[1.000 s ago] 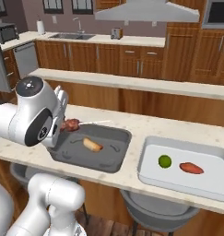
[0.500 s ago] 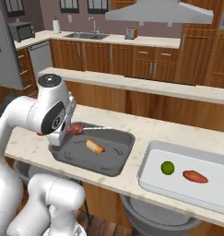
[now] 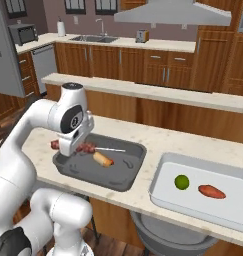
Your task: Place the cold items (lime and sweet potato) from the fridge in one tupperware on the dining counter. Place the warm items (hot dog and kebab skewer) in the stove area in another tupperware.
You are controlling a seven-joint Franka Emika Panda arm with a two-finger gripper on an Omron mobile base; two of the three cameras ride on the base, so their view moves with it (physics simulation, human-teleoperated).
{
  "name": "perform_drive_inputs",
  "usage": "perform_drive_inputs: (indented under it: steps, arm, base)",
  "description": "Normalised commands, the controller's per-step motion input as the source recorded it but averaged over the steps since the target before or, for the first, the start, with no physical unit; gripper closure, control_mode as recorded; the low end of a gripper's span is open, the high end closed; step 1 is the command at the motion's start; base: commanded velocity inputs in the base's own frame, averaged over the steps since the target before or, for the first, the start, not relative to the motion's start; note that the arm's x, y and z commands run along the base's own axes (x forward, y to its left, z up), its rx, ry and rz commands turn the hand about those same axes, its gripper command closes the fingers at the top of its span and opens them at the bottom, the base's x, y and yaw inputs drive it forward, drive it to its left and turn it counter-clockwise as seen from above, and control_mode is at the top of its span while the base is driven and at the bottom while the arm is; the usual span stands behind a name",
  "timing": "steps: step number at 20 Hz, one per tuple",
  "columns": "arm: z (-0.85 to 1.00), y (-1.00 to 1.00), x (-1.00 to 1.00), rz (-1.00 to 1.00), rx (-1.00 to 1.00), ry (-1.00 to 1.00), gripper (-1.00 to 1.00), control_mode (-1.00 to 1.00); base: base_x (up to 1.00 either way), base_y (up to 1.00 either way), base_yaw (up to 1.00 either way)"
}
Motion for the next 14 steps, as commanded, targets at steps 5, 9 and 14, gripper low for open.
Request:
perform_drive_inputs:
  steps: [5, 9, 14]
  arm:
    - [-0.49, -0.12, 0.16, -0.06, 0.00, -0.01, 1.00, -1.00]
    - [-0.44, -0.19, 0.31, 0.00, 0.00, -0.01, 1.00, -1.00]
    - [-0.38, -0.11, 0.59, 0.02, 0.00, 0.00, 1.00, -1.00]
  base:
    - [0.00, 0.00, 0.00]
    - [0.00, 0.00, 0.00]
    - [0.00, 0.00, 0.00]
